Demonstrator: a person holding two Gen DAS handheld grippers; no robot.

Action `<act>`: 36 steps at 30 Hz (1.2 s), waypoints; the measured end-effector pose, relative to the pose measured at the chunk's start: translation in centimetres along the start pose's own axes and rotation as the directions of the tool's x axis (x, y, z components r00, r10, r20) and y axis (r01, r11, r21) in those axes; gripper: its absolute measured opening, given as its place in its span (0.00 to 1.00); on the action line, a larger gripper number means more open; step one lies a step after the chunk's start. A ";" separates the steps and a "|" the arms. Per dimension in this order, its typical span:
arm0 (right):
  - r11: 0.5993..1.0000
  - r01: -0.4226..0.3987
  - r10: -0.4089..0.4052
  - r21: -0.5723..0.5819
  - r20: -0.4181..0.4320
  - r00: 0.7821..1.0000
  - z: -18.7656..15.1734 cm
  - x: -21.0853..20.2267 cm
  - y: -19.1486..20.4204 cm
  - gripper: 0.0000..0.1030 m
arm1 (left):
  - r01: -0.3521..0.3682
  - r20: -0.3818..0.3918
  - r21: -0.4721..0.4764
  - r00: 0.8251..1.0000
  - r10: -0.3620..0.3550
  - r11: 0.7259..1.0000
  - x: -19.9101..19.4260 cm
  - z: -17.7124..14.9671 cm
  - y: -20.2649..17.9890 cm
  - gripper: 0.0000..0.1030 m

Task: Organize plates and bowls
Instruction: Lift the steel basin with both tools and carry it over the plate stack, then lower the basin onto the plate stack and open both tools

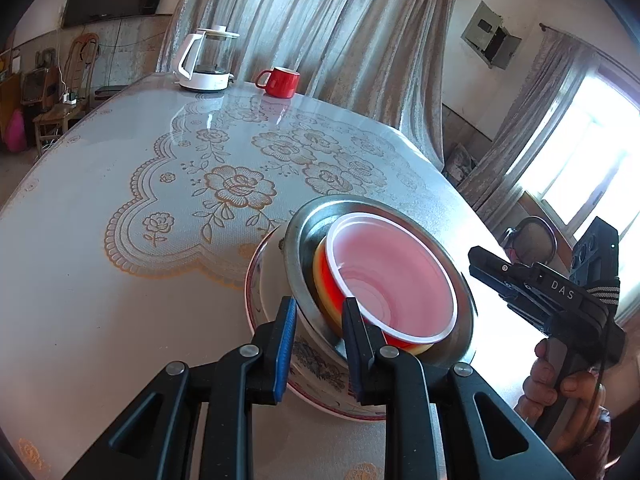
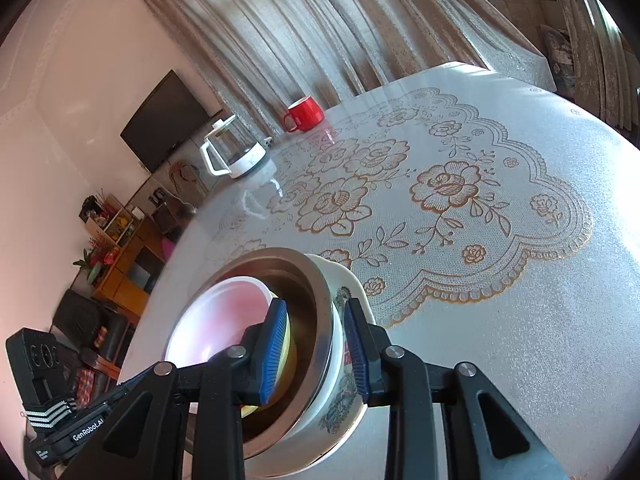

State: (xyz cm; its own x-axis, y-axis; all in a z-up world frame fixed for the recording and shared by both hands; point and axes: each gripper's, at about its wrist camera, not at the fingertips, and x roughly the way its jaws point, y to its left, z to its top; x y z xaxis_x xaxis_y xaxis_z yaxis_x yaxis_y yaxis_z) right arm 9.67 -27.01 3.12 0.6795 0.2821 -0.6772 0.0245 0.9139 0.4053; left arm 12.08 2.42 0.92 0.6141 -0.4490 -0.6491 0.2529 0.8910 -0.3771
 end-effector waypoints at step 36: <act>0.990 0.128 -0.132 -0.053 -0.082 0.988 -1.4 3.0 -1.3 0.08 | -0.071 -0.039 -0.064 0.997 0.068 0.995 1.8 -0.5 3.2 0.29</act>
State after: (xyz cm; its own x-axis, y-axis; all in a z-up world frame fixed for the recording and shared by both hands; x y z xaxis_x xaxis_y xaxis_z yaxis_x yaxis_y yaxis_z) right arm 10.65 -26.99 -0.29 0.6080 0.1816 -0.7729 0.0729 0.9566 0.2821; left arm 13.60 4.43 -1.84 0.6002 -0.3896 -0.6985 0.1603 0.9142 -0.3721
